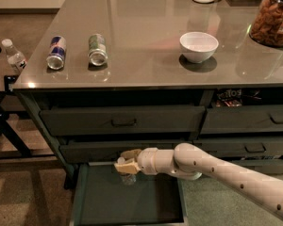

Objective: Pick water bottle from bottom drawer and place on counter

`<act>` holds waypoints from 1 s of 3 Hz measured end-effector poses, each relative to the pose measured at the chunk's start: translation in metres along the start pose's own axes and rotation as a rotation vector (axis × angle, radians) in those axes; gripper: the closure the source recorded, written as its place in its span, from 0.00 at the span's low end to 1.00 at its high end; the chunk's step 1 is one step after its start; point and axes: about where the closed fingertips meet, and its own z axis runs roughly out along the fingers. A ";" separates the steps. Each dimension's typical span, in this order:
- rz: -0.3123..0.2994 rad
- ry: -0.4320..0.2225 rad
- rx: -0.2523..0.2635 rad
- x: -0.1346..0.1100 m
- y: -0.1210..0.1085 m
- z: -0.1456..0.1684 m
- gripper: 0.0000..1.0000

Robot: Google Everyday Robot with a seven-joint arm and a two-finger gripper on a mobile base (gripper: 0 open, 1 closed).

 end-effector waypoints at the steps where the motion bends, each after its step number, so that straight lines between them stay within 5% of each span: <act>1: 0.003 -0.008 0.028 -0.019 0.005 -0.017 1.00; 3: -0.053 -0.039 0.078 -0.090 0.028 -0.068 1.00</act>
Offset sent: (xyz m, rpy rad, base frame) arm -0.0150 -0.0399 0.1265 -0.0091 -0.0864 -0.1125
